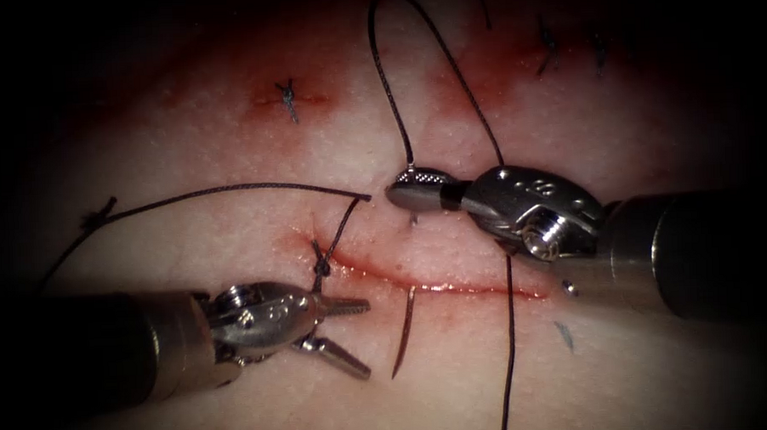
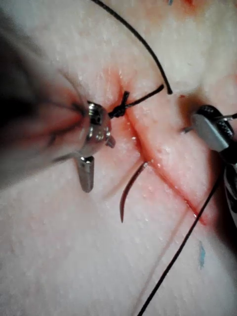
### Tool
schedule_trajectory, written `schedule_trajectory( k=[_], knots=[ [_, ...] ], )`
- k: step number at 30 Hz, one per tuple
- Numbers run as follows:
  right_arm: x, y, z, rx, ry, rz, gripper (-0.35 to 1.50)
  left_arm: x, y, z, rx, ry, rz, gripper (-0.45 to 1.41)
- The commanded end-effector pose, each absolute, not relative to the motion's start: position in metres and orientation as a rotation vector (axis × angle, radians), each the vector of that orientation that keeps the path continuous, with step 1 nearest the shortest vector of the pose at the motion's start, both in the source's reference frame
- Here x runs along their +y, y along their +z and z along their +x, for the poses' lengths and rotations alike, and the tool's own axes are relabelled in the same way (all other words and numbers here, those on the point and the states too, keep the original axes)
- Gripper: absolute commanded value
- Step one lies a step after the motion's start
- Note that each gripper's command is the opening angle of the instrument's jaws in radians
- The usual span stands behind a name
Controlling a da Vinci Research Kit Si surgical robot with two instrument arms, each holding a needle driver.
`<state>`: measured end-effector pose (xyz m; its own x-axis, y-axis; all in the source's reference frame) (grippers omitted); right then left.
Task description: Wound Closure
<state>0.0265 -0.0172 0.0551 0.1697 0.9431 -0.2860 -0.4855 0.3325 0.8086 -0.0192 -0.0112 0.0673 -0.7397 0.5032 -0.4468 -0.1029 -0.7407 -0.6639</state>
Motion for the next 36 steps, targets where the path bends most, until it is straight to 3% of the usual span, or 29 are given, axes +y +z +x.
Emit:
schedule_trajectory(
  k=[1,5,7,8,11,17,22,30,36],
  knots=[
    [-0.0179,0.0552,0.0275,0.895,1.112,0.645,-0.35,-0.0117,0.0679,-0.0198,-0.898,2.495,-0.907,0.69],
    [-0.0174,0.0554,0.0276,0.948,1.080,0.644,-0.35,-0.0113,0.0675,-0.0200,-0.884,2.549,-0.956,0.66],
    [-0.0165,0.0555,0.0271,1.006,1.066,0.629,0.26,-0.0108,0.0671,-0.0203,-0.861,2.603,-1.004,0.64],
    [-0.0160,0.0556,0.0267,1.022,1.066,0.622,0.37,-0.0106,0.0669,-0.0204,-0.848,2.634,-1.032,0.64],
    [-0.0145,0.0557,0.0249,1.045,1.081,0.600,0.44,-0.0099,0.0657,-0.0209,-0.766,2.721,-1.139,0.68],
    [-0.0115,0.0568,0.0203,1.145,1.125,0.558,0.81,-0.0093,0.0633,-0.0235,-0.551,2.826,-1.420,0.69],
    [-0.0110,0.0582,0.0185,1.163,1.123,0.529,0.79,-0.0094,0.0621,-0.0251,-0.438,2.842,-1.546,0.71],
    [-0.0117,0.0590,0.0190,1.166,1.117,0.517,0.68,-0.0089,0.0624,-0.0260,-0.406,2.825,-1.569,0.91],
    [-0.0121,0.0588,0.0197,1.169,1.120,0.514,0.52,-0.0081,0.0637,-0.0260,-0.389,2.831,-1.559,0.84]
  ],
)
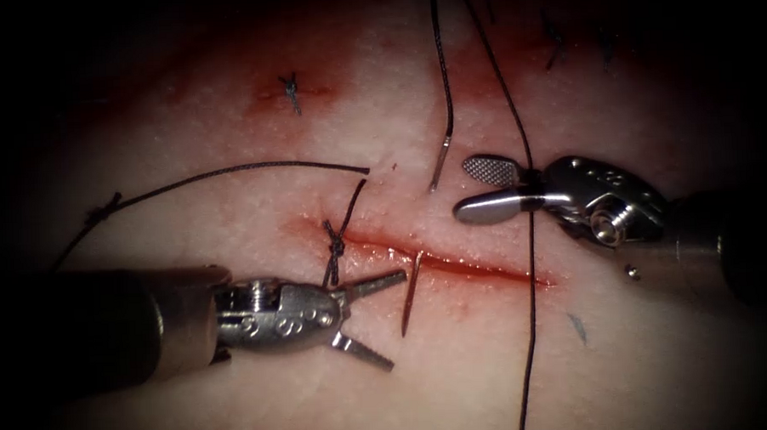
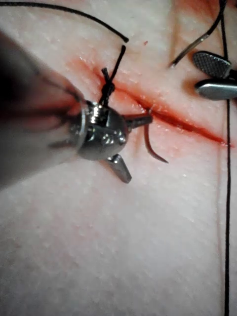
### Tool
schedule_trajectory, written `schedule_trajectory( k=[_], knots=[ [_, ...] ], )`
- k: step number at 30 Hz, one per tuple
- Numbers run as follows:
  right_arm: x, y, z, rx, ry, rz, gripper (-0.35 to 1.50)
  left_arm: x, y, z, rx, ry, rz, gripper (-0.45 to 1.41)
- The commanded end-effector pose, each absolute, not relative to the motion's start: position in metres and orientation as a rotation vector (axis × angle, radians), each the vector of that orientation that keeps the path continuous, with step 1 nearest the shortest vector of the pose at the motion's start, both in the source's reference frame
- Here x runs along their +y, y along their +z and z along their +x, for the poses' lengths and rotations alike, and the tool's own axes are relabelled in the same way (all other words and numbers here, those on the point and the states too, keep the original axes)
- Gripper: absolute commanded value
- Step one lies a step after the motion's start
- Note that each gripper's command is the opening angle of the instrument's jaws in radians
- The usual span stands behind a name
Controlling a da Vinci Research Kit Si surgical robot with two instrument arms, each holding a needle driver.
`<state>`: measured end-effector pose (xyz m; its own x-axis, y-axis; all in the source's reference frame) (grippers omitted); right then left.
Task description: Wound Closure
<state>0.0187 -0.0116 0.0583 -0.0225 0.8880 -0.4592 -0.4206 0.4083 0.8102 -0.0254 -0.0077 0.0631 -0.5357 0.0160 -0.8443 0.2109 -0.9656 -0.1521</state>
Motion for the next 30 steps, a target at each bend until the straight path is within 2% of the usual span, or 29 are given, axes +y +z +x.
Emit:
schedule_trajectory(
  k=[1,5,11,16,17,18,19,22,30],
  knots=[
    [-0.0122,0.0588,0.0198,1.169,1.122,0.511,0.51,-0.0080,0.0640,-0.0262,0.362,-2.637,1.441,0.84],
    [-0.0123,0.0589,0.0199,1.169,1.121,0.510,0.44,-0.0075,0.0646,-0.0274,0.372,-2.629,1.442,0.79],
    [-0.0124,0.0592,0.0198,1.170,1.118,0.508,0.36,-0.0071,0.0649,-0.0279,0.372,-2.582,1.446,0.51],
    [-0.0125,0.0594,0.0198,1.167,1.116,0.506,0.26,-0.0067,0.0654,-0.0277,0.376,-2.573,1.448,0.42],
    [-0.0125,0.0594,0.0198,1.167,1.116,0.505,0.21,-0.0066,0.0655,-0.0276,0.376,-2.571,1.448,0.34],
    [-0.0125,0.0594,0.0198,1.167,1.116,0.505,0.16,-0.0065,0.0657,-0.0275,0.376,-2.569,1.448,0.17],
    [-0.0126,0.0593,0.0198,1.168,1.115,0.506,0.04,-0.0062,0.0661,-0.0274,0.394,-2.576,1.452,-0.45],
    [-0.0127,0.0593,0.0198,1.168,1.112,0.509,-0.03,-0.0059,0.0663,-0.0273,0.453,-2.587,1.467,-0.45],
    [-0.0128,0.0593,0.0195,1.165,1.089,0.537,-0.05,-0.0070,0.0639,-0.0277,0.821,-2.604,1.569,-0.45]
  ],
)
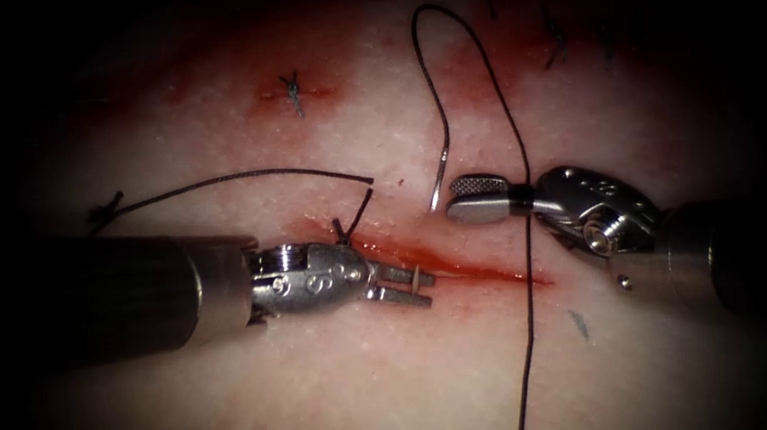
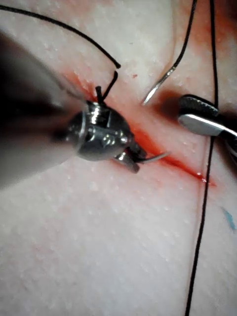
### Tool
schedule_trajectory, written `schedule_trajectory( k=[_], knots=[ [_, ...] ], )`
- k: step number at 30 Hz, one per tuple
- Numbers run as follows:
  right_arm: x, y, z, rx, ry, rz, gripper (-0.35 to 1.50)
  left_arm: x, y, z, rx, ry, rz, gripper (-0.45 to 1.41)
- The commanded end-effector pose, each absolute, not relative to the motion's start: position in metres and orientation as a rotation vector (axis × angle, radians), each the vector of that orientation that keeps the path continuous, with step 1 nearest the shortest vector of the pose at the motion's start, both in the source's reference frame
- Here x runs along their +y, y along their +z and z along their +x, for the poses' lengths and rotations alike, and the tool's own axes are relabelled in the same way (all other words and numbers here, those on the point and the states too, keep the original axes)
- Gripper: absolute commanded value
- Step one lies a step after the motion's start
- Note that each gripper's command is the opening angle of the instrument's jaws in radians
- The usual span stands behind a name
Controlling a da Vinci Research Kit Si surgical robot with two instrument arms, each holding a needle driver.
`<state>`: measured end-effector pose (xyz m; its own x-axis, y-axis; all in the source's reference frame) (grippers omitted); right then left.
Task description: Wound Closure
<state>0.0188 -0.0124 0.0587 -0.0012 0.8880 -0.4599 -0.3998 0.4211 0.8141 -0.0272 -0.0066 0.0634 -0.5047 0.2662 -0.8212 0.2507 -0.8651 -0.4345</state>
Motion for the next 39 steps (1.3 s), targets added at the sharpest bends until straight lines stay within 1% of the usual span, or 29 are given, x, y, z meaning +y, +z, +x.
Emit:
schedule_trajectory(
  k=[1,2,5,7,11,12,14,15,18,26,29,36,37,38,39],
  knots=[
    [-0.013,0.059,0.0196,1.169,1.054,0.509,-0.03,-0.007,0.063,-0.0280,-0.902,2.498,-1.563,-0.45],
    [-0.013,0.059,0.0196,1.179,1.001,0.465,0.02,-0.007,0.062,-0.0281,-0.935,2.468,-1.567,-0.45],
    [-0.013,0.059,0.0195,1.186,0.896,0.383,0.07,-0.008,0.061,-0.0282,-1.008,2.417,-1.555,-0.45],
    [-0.013,0.059,0.0193,1.152,0.817,0.340,0.07,-0.008,0.060,-0.0283,-1.069,2.357,-1.547,-0.45],
    [-0.013,0.059,0.0190,1.114,0.787,0.347,0.07,-0.008,0.059,-0.0280,-1.093,2.321,-1.521,-0.45],
    [-0.013,0.059,0.0190,1.109,0.780,0.345,0.04,-0.008,0.058,-0.0278,-1.105,2.297,-1.507,-0.45],
    [-0.013,0.059,0.0188,1.108,0.772,0.344,-0.25,-0.008,0.057,-0.0275,-1.124,2.268,-1.489,-0.45],
    [-0.013,0.059,0.0188,1.108,0.770,0.345,-0.35,-0.008,0.057,-0.0273,-1.142,2.247,-1.472,-0.45],
    [-0.013,0.059,0.0188,1.110,0.762,0.344,-0.35,-0.008,0.055,-0.0266,-1.181,2.205,-1.427,-0.45],
    [-0.014,0.058,0.0196,1.102,0.835,0.472,-0.35,-0.008,0.052,-0.0254,-1.206,2.173,-1.407,-0.45],
    [-0.015,0.058,0.0199,1.098,0.845,0.490,-0.35,-0.008,0.051,-0.0252,-1.174,2.194,-1.441,-0.45],
    [-0.014,0.057,0.0196,1.081,0.914,0.541,-0.35,-0.005,0.049,-0.0253,-0.935,2.307,-1.568,-0.45],
    [-0.014,0.057,0.0194,1.069,0.959,0.559,-0.28,-0.004,0.049,-0.0255,-0.841,2.350,-1.612,-0.45],
    [-0.014,0.057,0.0194,1.069,0.959,0.559,-0.28,-0.004,0.049,-0.0255,-0.841,2.350,-1.612,-0.45],
    [-0.014,0.057,0.0192,1.064,0.978,0.567,-0.21,-0.003,0.048,-0.0255,-0.799,2.364,-1.625,-0.45]
  ],
)
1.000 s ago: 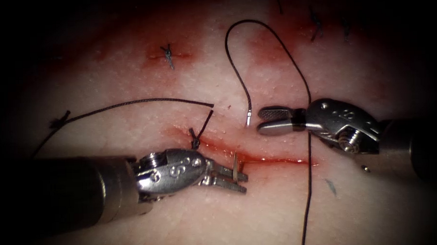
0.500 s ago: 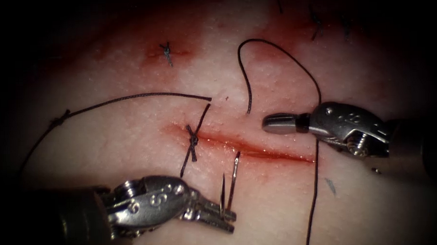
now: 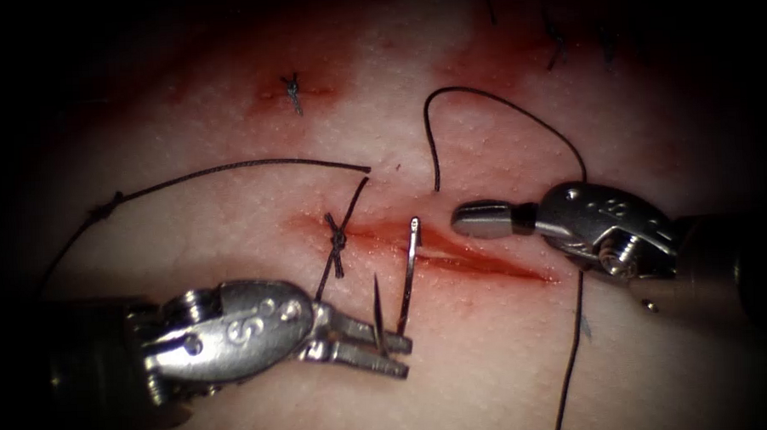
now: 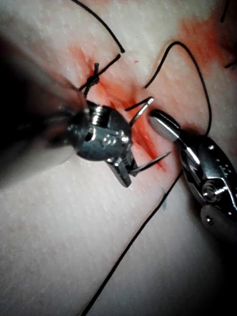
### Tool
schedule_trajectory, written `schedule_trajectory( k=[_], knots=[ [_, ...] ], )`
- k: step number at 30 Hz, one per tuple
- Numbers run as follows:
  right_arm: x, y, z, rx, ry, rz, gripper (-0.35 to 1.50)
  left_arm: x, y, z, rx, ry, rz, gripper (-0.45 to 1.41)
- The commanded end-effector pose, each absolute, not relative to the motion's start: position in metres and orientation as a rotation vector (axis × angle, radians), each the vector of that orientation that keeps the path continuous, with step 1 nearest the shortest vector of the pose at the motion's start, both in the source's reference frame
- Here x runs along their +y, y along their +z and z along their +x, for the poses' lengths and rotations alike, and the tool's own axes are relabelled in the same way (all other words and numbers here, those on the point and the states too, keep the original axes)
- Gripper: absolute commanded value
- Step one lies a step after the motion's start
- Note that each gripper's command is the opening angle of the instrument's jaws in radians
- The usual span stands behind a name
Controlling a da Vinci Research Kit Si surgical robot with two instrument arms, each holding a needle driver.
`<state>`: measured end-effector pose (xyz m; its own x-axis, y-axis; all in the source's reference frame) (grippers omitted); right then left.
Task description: Wound Closure
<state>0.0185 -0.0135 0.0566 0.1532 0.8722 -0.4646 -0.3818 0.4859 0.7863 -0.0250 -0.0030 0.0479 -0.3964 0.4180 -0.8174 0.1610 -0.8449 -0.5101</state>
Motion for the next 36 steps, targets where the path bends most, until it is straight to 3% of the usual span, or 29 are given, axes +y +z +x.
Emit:
schedule_trajectory(
  k=[1,3,6,10,21,32,34,35,36],
  knots=[
    [-0.0137,0.0568,0.0191,1.061,0.988,0.578,-0.13,-0.0026,0.0482,-0.0256,-0.751,2.383,-1.650,-0.45],
    [-0.0135,0.0565,0.0187,1.051,1.023,0.609,0.05,-0.0010,0.0476,-0.0259,-0.639,2.419,-1.690,-0.45],
    [-0.0131,0.0558,0.0182,1.037,1.060,0.635,0.12,0.0010,0.0470,-0.0262,-0.520,2.458,-1.720,-0.45],
    [-0.0125,0.0545,0.0177,1.049,1.103,0.649,0.00,0.0031,0.0466,-0.0264,-0.383,2.509,-1.728,-0.45],
    [-0.0122,0.0530,0.0179,1.068,1.123,0.666,0.00,0.0044,0.0467,-0.0265,-0.180,2.555,-1.734,-0.45],
    [-0.0119,0.0522,0.0179,1.058,1.225,0.747,0.12,0.0006,0.0498,-0.0268,0.110,2.634,-1.729,-0.45],
    [-0.0119,0.0522,0.0180,1.056,1.262,0.772,0.34,-0.0009,0.0509,-0.0270,0.145,2.655,-1.713,-0.45],
    [-0.0119,0.0522,0.0180,1.058,1.275,0.787,0.56,-0.0015,0.0514,-0.0271,0.162,2.666,-1.709,-0.45],
    [-0.0119,0.0522,0.0181,1.058,1.296,0.802,0.98,-0.0021,0.0519,-0.0272,0.173,2.672,-1.702,-0.45]
  ],
)
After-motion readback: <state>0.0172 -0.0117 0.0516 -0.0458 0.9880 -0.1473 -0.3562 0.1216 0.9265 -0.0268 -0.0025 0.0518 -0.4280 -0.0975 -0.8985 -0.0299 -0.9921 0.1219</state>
